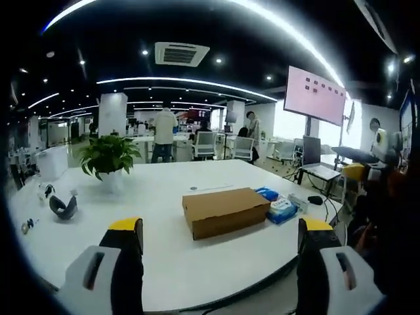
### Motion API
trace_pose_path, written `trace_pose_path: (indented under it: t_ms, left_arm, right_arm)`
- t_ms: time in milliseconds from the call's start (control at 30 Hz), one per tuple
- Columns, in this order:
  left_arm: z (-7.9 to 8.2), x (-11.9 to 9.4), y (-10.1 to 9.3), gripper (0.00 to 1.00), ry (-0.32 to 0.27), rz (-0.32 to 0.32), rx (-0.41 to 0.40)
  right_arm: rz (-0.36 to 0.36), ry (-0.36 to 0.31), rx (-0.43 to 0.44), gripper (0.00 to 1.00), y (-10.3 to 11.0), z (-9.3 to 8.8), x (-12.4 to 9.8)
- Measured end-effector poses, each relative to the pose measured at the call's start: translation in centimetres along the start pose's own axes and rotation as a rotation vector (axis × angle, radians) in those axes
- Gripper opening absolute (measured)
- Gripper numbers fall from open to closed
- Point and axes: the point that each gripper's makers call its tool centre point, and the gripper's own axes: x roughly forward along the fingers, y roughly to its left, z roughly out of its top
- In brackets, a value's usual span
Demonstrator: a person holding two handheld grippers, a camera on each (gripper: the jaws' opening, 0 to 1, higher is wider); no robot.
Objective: Operate the shoe box by opening the lid, removing the specified soft item, and placing it in the target area until the item is outside and the box remains undamaged.
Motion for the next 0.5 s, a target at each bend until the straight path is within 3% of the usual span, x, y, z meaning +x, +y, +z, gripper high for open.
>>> trace_pose_path:
  t_ms: [100,167,233,300,367,433,500]
  left_arm:
    - [-1.4,-0.7,-0.5,0.99,0.080,-0.028,0.004]
    - [-1.7,-1.3,-0.7,0.99,0.089,-0.048,0.025]
    - [-1.8,-1.6,-0.5,0.99,0.093,-0.047,0.060]
    - [-2.3,-1.6,0.2,0.99,0.130,-0.008,-0.003]
    - [-1.8,-1.3,0.7,0.99,0.094,0.010,-0.063]
    - [-1.4,-1.1,1.1,0.99,0.063,0.032,-0.040]
    - [-1.3,-0.8,1.3,0.99,0.072,0.051,-0.014]
  right_arm:
    - [0.005,0.003,-0.030,1.00,0.2,-0.2,-0.1]
    - [-0.018,0.035,-0.107,0.98,-0.2,-0.6,-0.2]
    - [-0.044,0.025,-0.002,0.98,-0.5,-0.8,-0.4]
    - [-0.052,0.057,0.109,0.96,-0.7,-1.7,-0.6]
    - [-0.044,0.046,0.072,0.94,-0.7,-1.6,-0.8]
    - [-0.020,0.064,0.050,0.94,-0.2,-1.8,-0.9]
    - [-0.016,0.093,0.060,0.93,-0.1,-2.2,-0.9]
